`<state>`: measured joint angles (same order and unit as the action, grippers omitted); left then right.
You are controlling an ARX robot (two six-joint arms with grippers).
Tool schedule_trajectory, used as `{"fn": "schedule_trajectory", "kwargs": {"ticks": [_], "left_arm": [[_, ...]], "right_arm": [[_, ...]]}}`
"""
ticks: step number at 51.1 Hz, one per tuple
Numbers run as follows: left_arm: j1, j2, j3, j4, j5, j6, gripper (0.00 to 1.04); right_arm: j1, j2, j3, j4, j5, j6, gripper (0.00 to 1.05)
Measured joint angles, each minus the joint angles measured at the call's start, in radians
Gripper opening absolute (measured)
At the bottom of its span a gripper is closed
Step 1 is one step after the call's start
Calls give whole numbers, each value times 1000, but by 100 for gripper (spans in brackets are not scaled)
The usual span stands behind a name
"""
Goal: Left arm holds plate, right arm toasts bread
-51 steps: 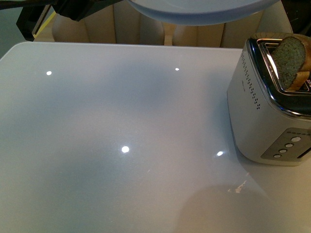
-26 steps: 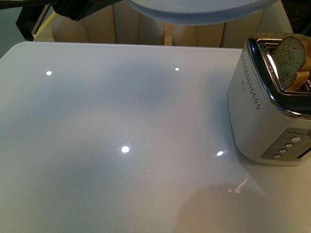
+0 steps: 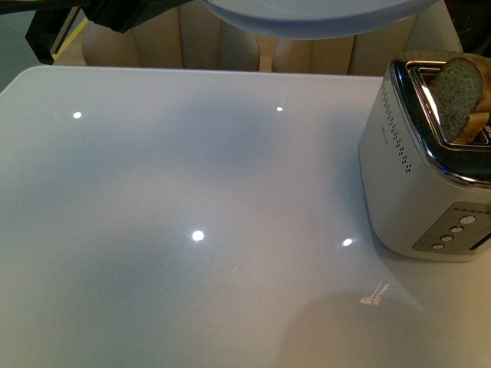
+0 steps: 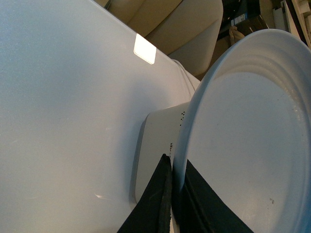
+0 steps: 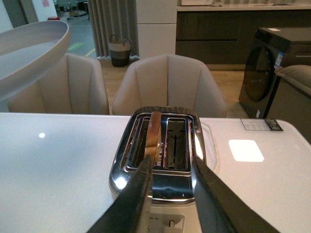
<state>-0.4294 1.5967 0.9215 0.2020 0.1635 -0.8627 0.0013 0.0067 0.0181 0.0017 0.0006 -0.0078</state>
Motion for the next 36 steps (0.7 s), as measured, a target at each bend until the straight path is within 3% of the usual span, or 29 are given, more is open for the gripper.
{"fn": "schedule_trajectory", "kwargs": {"ticks": [17,22,26,36], "left_arm": [[0,0,2,-5,-6,5,3],[-3,0,69,-196,-60,86,3],[-2,0,94,-285,-63,138,3],[16,1,121,-307,-46,188,3]], "right_arm": [[0,-1,0,0,0,0,78],[0,-1,0,0,-1,0,94],[0,-1,0,0,0,2,97],[0,-1,0,0,0,2,96]]}}
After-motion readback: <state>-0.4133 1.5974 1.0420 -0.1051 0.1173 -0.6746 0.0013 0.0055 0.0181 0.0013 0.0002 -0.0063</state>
